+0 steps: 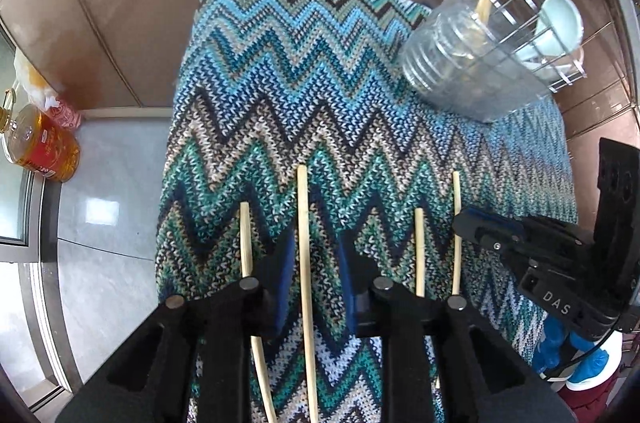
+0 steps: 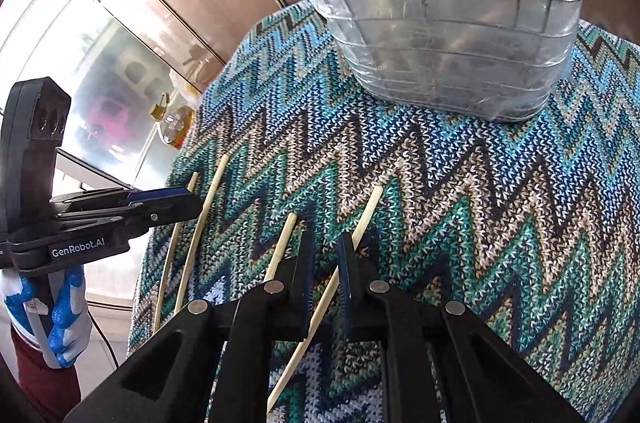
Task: Organize utensils
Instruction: 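Grasp a wooden chopstick with the left gripper while the right grasps another chopstick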
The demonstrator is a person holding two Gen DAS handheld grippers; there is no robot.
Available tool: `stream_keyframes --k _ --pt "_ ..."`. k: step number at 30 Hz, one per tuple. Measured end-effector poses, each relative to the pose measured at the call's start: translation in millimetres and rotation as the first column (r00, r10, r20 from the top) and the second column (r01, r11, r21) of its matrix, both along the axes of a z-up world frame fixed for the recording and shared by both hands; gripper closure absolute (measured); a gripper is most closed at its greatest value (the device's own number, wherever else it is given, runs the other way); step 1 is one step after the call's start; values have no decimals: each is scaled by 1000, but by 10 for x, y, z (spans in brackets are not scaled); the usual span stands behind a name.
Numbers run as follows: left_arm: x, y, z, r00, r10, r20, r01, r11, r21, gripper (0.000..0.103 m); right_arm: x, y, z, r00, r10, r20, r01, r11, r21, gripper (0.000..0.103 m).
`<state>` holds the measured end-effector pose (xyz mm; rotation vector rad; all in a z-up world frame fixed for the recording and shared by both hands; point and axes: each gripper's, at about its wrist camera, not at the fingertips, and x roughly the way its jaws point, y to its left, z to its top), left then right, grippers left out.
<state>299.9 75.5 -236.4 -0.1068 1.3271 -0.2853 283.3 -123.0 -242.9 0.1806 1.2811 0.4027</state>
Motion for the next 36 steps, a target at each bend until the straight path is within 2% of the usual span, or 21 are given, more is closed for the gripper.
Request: stream_keyframes --k 7,12,17,21,31,36 --pt "96 -83 -203 998 -5 -61 7 1000 27 90 219 219 -180 999 4 -33 -5 1000 -29 97" --pt "127 -91 -254 998 -7 -70 9 1000 29 91 278 298 -306 998 -1 -65 -1 999 -39 98" --pt "134 -125 -296 998 -9 -68 11 999 33 91 214 183 -167 999 -12 -30 12 1000 -4 95" --pt "158 -141 -317 997 -5 -74 7 999 32 91 199 148 -108 999 -30 -19 29 999 -39 92" --pt "204 -152 -310 997 -10 -78 13 999 40 90 230 159 -202 999 -38 -38 33 994 -106 89" --pt "162 -140 -309 997 -15 -73 18 999 39 90 255 124 -127 999 -34 -22 31 992 -125 87"
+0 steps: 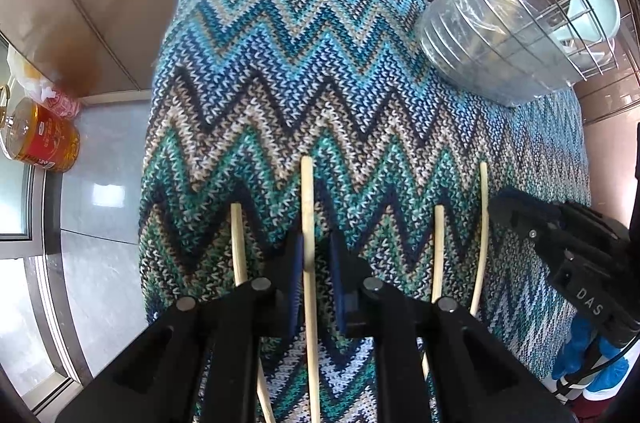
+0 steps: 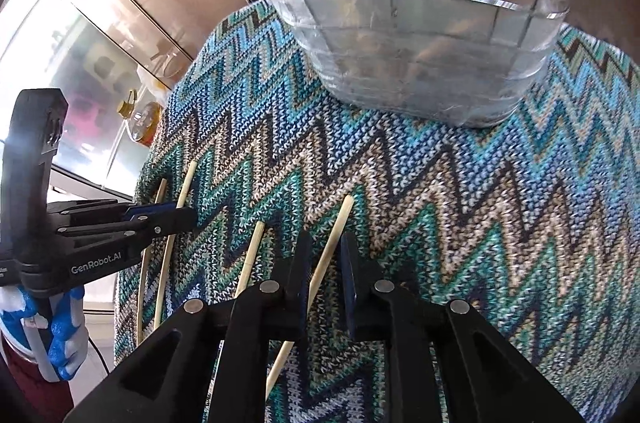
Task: Organize utensils
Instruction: 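Grasp a wooden chopstick with the left gripper while the right grasps another chopstick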
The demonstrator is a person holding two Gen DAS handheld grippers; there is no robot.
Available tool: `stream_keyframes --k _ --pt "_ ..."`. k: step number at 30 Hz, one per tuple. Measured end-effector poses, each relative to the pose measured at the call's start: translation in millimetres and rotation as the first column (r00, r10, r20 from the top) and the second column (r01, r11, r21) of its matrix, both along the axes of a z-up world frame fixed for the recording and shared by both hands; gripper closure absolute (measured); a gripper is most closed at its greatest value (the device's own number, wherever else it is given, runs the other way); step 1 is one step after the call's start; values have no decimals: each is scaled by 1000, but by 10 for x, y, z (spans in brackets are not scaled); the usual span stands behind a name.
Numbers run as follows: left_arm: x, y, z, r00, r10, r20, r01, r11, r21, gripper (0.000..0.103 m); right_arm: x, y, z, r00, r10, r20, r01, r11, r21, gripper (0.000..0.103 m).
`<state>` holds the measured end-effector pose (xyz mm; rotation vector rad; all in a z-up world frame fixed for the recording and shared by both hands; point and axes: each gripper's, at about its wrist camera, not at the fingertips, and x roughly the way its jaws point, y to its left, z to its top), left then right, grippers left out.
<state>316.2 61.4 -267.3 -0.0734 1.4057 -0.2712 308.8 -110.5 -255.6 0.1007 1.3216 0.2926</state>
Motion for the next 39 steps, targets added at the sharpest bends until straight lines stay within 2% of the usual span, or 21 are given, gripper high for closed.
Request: stream_keyframes --k 5,9,11,17,21,29,39 --pt "3 -18 -2 1000 -3 3 3 1000 -3 90 31 24 -94 999 19 -27 -20 999 -32 87" --pt "3 -4 -4 1000 -4 2 4 1000 -1 91 49 65 -137 999 18 -29 -19 1000 -22 86" --pt "-5 -11 0 1000 -8 7 8 1000 7 92 55 73 -139 999 19 -29 -19 1000 -23 91" --pt "-46 -1 6 1000 26 11 -26 1000 16 98 64 64 -120 1000 18 -22 -17 999 30 95" --pt "-85 96 100 998 56 39 -57 998 14 98 -1 -11 -8 1000 26 14 -27 995 97 96" --pt "-369 202 492 985 98 140 -103 994 31 98 -210 -215 272 995 30 97 -51 975 216 97" --pt "-793 279 1013 949 154 275 -156 988 -15 98 -608 -336 870 965 57 255 -119 965 235 98"
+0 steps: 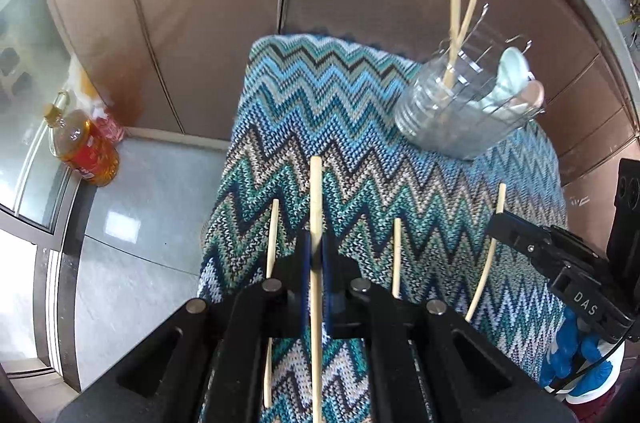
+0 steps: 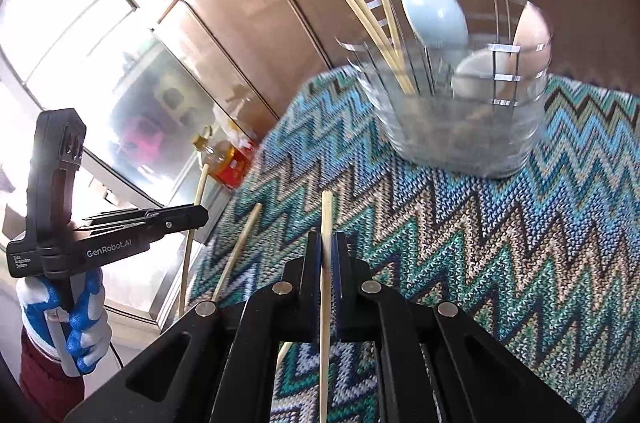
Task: Organize utensils
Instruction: 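Grasp a wooden chopstick with the left gripper while the right grasps another chopstick, then lift both chopsticks upright and drop them into the clear holder, opening both grippers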
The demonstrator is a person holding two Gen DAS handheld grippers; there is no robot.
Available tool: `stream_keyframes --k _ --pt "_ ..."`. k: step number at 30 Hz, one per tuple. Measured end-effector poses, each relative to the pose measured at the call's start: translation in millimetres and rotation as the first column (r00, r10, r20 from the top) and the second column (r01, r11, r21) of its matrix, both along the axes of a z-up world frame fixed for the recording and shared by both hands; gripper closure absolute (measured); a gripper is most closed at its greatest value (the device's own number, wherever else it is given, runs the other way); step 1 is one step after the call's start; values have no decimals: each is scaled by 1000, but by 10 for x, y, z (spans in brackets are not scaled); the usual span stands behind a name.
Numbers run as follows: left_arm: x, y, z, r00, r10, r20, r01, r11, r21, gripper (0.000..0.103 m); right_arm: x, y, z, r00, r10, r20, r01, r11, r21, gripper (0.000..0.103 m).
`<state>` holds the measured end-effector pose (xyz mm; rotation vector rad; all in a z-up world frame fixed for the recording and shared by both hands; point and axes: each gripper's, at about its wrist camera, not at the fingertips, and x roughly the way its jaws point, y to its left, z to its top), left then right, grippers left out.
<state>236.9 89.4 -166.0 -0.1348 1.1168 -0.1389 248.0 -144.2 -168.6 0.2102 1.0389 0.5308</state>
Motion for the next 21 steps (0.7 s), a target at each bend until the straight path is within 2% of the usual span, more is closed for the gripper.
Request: stream_keyframes --k 12,21 --pt "-382 -117 311 996 25 85 -24 1000 -18 98 -467 -211 424 995 -26 98 23 999 40 98" --pt "-613 -48 398 992 53 116 -47 998 -46 98 -723 -176 628 986 -28 163 24 999 29 98"
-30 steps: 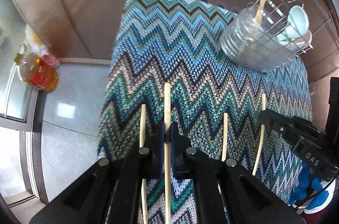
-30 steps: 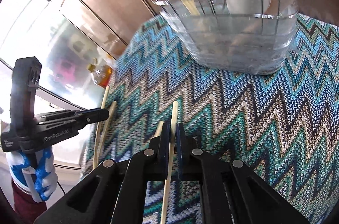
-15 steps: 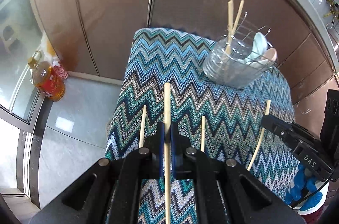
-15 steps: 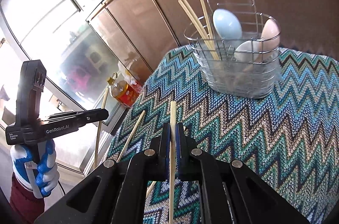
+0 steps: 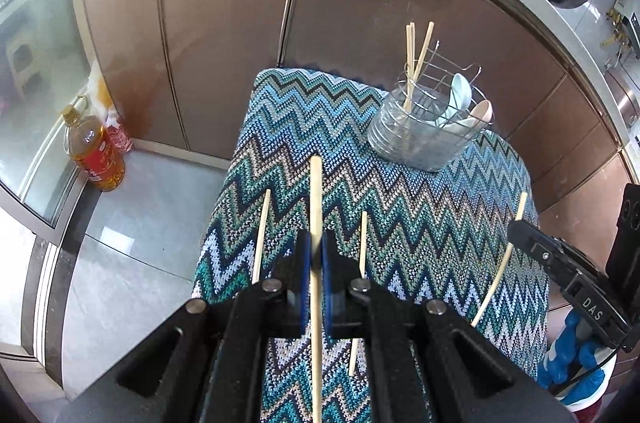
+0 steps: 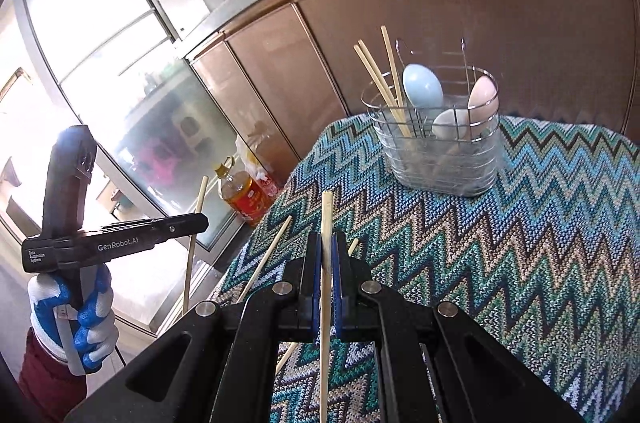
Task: Organize utensils
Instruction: 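Lift both chopsticks upright and drop them into the clear holder, opening both grippers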
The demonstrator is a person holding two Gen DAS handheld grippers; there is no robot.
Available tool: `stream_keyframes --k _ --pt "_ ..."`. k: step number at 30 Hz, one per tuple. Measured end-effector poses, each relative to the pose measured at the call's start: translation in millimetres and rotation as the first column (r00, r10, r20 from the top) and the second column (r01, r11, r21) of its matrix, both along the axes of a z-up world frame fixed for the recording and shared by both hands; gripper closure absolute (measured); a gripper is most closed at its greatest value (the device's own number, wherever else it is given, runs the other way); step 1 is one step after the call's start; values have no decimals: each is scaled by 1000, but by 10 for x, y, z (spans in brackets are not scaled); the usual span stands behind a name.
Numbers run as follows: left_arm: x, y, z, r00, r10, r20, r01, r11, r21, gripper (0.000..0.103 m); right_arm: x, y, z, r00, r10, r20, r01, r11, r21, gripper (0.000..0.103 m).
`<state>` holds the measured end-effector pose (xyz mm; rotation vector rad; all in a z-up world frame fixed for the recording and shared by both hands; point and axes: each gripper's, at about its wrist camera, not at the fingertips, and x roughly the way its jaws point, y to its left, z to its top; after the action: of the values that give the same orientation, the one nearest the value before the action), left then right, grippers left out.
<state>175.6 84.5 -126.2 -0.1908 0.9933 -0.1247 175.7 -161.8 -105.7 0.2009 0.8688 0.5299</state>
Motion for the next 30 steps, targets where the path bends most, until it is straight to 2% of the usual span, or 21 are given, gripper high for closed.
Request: stream_keyframes --k 6,15,25,30 --pt "-76 91 9 999 26 23 -26 1000 -7 98 -66 97 50 999 19 35 -18 1000 -20 98" --pt "-139 75 213 993 22 116 -23 1000 -1 98 -76 157 233 993 30 117 -25 999 -43 98" --pt "-103 6 554 976 7 219 -6 1000 -7 98 11 78 523 981 8 196 -4 1000 -22 98" --pt "9 -36 821 958 2 286 16 998 -60 98 110 -39 809 965 -27 262 32 999 -15 98"
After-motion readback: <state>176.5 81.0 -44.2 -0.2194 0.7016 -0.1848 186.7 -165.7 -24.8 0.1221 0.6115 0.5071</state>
